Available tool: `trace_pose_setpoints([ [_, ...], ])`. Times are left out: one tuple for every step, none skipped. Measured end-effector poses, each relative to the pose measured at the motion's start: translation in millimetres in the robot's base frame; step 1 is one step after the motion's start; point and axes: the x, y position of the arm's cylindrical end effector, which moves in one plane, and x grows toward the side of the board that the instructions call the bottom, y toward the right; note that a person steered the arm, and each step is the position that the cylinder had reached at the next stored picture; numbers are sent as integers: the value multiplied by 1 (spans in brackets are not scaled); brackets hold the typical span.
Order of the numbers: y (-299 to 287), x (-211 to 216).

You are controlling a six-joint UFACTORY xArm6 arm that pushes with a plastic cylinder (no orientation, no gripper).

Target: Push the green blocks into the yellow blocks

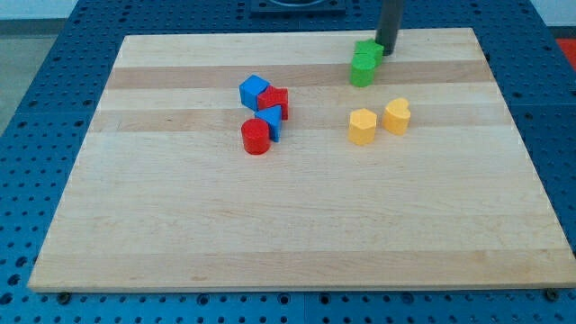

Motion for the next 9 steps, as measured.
trace_pose_setpoints([
  [-8,-18],
  [-50,6],
  [-52,55],
  [-60,58],
  [-43,37],
  [-2,40],
  [-15,71],
  [-30,100],
  [-30,115],
])
